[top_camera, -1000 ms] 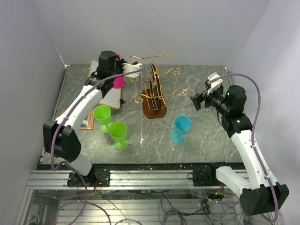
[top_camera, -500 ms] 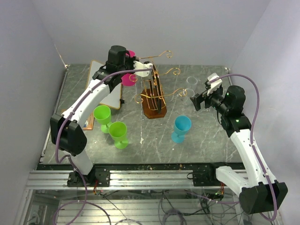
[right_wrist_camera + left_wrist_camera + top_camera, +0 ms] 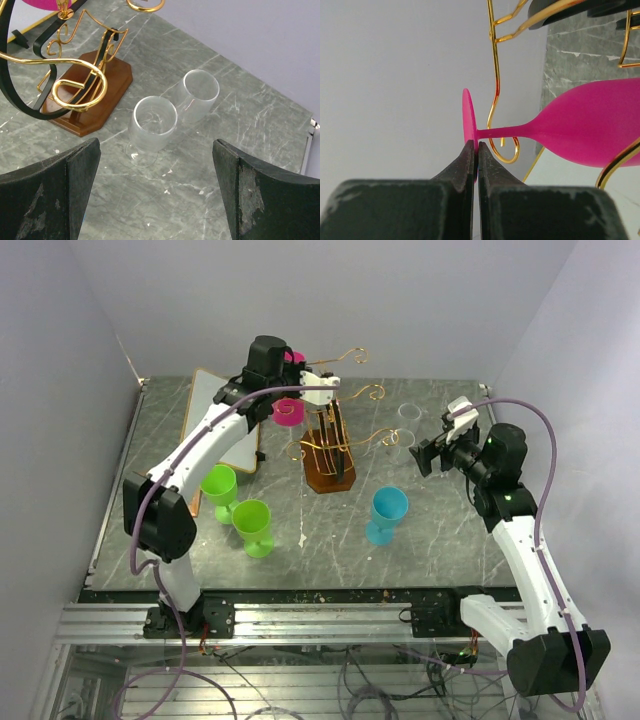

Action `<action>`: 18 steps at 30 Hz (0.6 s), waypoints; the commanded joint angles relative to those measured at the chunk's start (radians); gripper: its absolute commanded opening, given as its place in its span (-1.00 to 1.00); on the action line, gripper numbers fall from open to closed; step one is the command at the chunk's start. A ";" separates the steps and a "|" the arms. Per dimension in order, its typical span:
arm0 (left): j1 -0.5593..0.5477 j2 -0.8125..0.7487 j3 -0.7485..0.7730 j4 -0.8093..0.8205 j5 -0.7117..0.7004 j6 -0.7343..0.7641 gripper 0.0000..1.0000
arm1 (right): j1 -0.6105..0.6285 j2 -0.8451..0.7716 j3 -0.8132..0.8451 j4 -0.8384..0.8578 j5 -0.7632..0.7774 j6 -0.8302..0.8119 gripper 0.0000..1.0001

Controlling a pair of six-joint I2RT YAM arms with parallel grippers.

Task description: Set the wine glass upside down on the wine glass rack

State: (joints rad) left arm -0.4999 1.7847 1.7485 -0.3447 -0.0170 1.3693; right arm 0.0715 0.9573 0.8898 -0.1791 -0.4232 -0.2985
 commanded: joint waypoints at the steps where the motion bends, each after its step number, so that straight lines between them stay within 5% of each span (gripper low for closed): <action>1: -0.012 0.031 0.050 0.040 0.025 -0.033 -0.86 | -0.016 -0.008 -0.011 0.033 -0.020 0.007 0.87; 18: -0.012 0.140 0.176 -0.007 -0.116 -0.056 -0.86 | -0.027 -0.009 -0.014 0.033 -0.024 0.009 0.87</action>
State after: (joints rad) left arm -0.5056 1.9041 1.8713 -0.3439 -0.0753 1.3190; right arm 0.0521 0.9573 0.8894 -0.1764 -0.4381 -0.2928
